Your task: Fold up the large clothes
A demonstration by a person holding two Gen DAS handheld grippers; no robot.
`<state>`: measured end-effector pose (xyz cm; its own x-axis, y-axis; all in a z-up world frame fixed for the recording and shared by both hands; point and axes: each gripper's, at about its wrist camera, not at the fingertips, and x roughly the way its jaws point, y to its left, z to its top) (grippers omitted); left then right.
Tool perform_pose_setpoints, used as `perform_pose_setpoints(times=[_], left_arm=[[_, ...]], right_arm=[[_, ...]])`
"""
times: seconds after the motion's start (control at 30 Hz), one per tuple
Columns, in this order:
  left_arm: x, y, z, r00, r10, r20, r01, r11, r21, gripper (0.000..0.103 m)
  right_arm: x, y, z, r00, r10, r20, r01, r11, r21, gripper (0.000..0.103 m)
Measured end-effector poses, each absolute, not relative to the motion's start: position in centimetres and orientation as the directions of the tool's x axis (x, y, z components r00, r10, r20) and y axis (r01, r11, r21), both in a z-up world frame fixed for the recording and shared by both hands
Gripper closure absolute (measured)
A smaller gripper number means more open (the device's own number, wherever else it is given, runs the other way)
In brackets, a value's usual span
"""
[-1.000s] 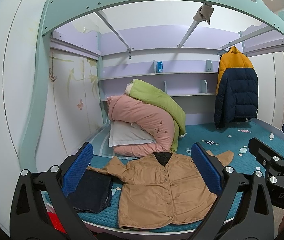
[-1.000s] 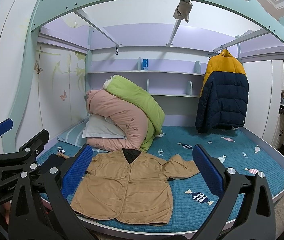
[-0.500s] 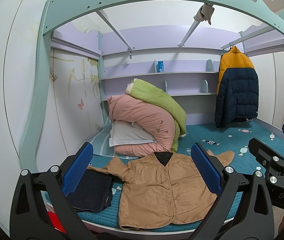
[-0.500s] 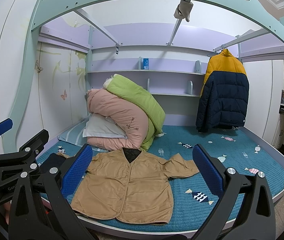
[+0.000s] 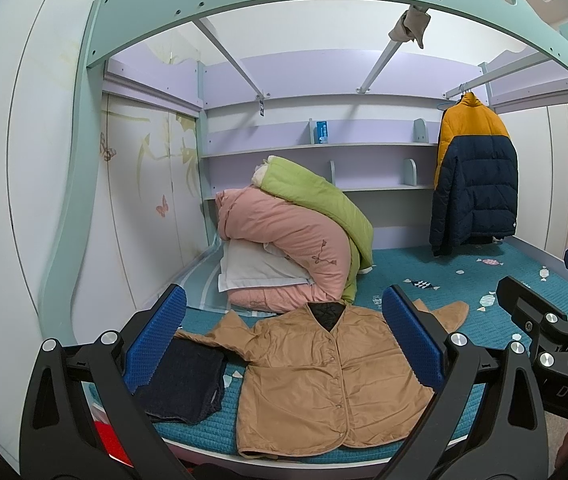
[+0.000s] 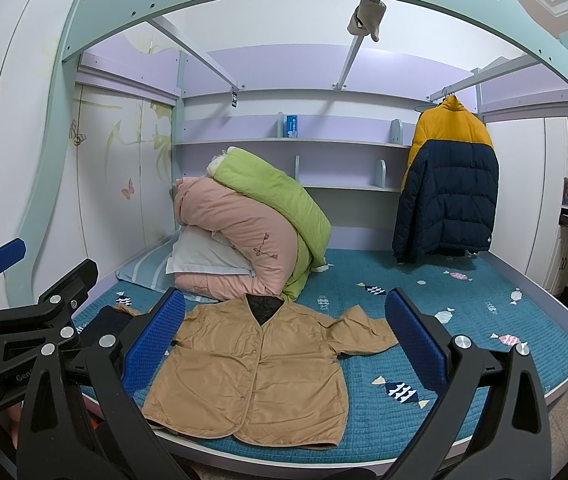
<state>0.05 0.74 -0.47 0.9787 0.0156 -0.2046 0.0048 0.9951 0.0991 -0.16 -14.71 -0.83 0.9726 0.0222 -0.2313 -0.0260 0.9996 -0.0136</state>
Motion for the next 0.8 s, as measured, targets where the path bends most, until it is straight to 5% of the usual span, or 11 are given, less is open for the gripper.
perform_pose_setpoints(times=[0.8], left_arm=[[0.08, 0.90, -0.51, 0.979, 0.014, -0.205, 0.005, 0.995, 0.095, 0.005]], right_arm=[[-0.14, -14.33, -1.18, 0.973, 0.022, -0.232, -0.025, 1.000, -0.011, 0.006]])
